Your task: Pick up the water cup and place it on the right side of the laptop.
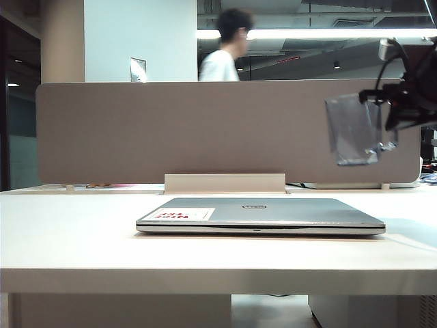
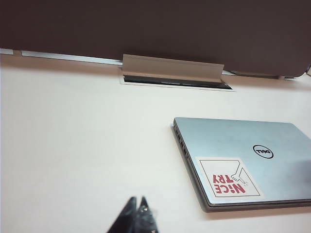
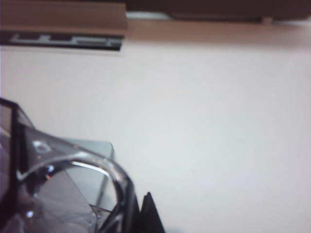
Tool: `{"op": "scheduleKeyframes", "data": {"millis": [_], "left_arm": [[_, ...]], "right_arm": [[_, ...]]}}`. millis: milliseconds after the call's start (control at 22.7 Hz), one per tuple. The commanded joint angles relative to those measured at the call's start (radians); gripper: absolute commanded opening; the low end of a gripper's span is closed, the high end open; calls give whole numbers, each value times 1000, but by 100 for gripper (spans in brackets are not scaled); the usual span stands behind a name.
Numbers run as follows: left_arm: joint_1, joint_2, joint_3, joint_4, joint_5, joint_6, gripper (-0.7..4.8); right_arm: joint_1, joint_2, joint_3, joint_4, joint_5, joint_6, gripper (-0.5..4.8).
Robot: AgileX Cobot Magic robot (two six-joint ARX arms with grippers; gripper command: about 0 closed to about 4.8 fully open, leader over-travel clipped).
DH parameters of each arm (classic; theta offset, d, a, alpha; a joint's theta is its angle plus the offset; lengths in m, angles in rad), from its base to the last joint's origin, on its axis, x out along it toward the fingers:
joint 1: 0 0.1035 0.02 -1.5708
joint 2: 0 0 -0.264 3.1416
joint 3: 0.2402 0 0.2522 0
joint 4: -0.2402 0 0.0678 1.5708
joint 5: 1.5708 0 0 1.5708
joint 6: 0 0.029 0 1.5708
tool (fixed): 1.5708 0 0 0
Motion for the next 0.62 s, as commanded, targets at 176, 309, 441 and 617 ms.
{"op": "scheduleKeyframes", "data": {"millis": [176,309,441,617], "left_arm": [[-1,0,2,12,5,2,-6],[-2,0,2,12,5,2,-6],[-2,0,2,12,5,2,-6],[-2,0,2,12,8,0,-6]], "right_arm": [[-87,-4,-82,84,-71,69,-2],[-118,-4,-142,156,-74,77,-2],[-121,31,-176,233,-74,77,-2],[-117,94,-177,272,-74,81,-2]]}}
